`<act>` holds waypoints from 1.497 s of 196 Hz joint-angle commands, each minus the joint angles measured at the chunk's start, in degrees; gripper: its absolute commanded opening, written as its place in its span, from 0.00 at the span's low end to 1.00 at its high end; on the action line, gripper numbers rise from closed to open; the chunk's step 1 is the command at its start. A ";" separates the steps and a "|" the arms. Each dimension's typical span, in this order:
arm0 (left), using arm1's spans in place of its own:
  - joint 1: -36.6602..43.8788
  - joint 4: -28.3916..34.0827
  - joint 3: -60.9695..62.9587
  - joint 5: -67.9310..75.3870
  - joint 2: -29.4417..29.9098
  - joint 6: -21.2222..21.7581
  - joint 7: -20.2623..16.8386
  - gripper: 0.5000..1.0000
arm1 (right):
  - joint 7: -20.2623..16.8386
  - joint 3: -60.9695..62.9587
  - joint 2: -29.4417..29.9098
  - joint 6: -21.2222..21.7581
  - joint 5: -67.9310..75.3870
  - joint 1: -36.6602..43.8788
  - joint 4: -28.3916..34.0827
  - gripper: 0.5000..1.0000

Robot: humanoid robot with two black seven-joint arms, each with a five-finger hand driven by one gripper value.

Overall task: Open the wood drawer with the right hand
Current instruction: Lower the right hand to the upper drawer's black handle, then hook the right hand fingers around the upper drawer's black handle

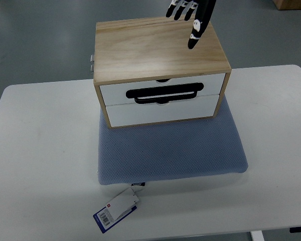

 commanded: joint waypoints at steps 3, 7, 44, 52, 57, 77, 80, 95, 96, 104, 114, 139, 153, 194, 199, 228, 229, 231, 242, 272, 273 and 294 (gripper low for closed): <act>-0.02 -0.01 -0.01 -0.02 0.00 0.02 -0.01 1.00 | -1.38 -0.57 1.40 -4.26 7.25 1.00 3.71 0.89; -0.02 -0.01 -0.01 -0.02 0.00 0.02 -0.01 1.00 | -1.38 -0.57 1.40 -4.26 7.25 1.00 3.71 0.89; -0.02 0.08 -0.01 -0.10 0.00 0.02 -0.01 1.00 | -1.38 -0.57 3.94 -7.86 9.36 0.21 7.67 0.89; -0.02 0.08 -0.01 -0.10 0.00 0.02 0.08 1.00 | -1.38 -0.57 4.47 -7.95 9.36 0.12 7.76 0.89; -0.02 0.08 -0.01 -0.10 0.00 0.02 0.08 1.00 | -1.38 -0.57 4.47 -7.95 9.36 0.12 7.76 0.89; -0.28 0.08 -0.10 -0.10 0.00 0.02 0.08 1.00 | -1.38 -0.48 6.75 -8.04 9.10 -1.20 7.76 0.89; -0.28 0.08 -0.10 -0.19 0.00 0.02 0.08 1.00 | -1.38 -0.48 7.02 -8.04 9.09 -1.29 7.67 0.89; -0.37 0.08 -0.10 -0.19 0.00 0.02 0.08 1.00 | -1.38 -0.57 7.99 -8.13 8.57 -2.34 7.67 0.89; -0.37 0.08 -0.10 -0.19 0.00 0.02 0.08 1.00 | -1.38 -0.57 7.99 -8.13 8.39 -2.60 7.67 0.89; -0.37 0.17 -0.10 -0.28 0.00 0.02 0.08 1.00 | -1.38 -0.57 8.16 -8.13 7.25 -3.39 7.67 0.89; -0.37 0.25 -0.10 -0.28 0.00 0.02 0.08 1.00 | -1.38 -0.57 8.34 -8.13 6.28 -3.92 7.58 0.89; -0.37 0.52 -0.19 -0.37 0.00 0.02 0.08 1.00 | -1.38 -0.75 8.87 -8.57 5.05 -6.47 7.05 0.89; -0.37 0.52 -0.10 -0.37 0.00 0.10 0.08 1.00 | -1.38 -0.84 9.22 -9.97 3.03 -7.96 6.79 0.89; -0.37 0.61 -0.10 -0.37 0.00 0.11 0.08 1.00 | -1.38 -1.36 9.31 -10.59 -0.13 -9.64 6.35 0.89; -0.37 0.61 -0.10 -0.37 0.00 0.11 0.08 1.00 | -1.38 -1.36 9.31 -10.59 -0.13 -9.64 6.35 0.89; -0.37 0.61 -0.10 -0.37 0.00 0.11 0.08 1.00 | -1.38 -1.63 9.31 -10.59 -1.80 -10.52 6.17 0.89; -0.37 0.61 -0.10 -0.37 0.00 0.11 0.08 1.00 | -1.38 -1.63 9.31 -10.59 -1.80 -10.52 6.17 0.89; -0.37 0.61 -0.10 -0.37 0.00 0.11 0.08 1.00 | -1.38 -1.63 9.39 -10.68 -2.33 -10.95 5.91 0.89; -0.37 0.61 -0.10 -0.37 0.00 0.11 0.08 1.00 | -1.38 -1.63 9.39 -10.59 -2.77 -11.57 5.65 0.89; -0.37 0.69 -0.10 -0.37 0.00 0.11 0.08 1.00 | -1.38 -1.98 9.31 -10.50 -4.00 -12.36 5.38 0.89; -0.37 0.69 -0.10 -0.37 0.00 0.11 0.08 1.00 | -1.38 -2.07 9.31 -10.50 -4.00 -12.36 5.47 0.89; -0.37 0.69 -0.10 -0.37 0.00 0.11 0.08 1.00 | -1.36 -2.51 9.31 -10.41 -5.14 -12.98 5.21 0.89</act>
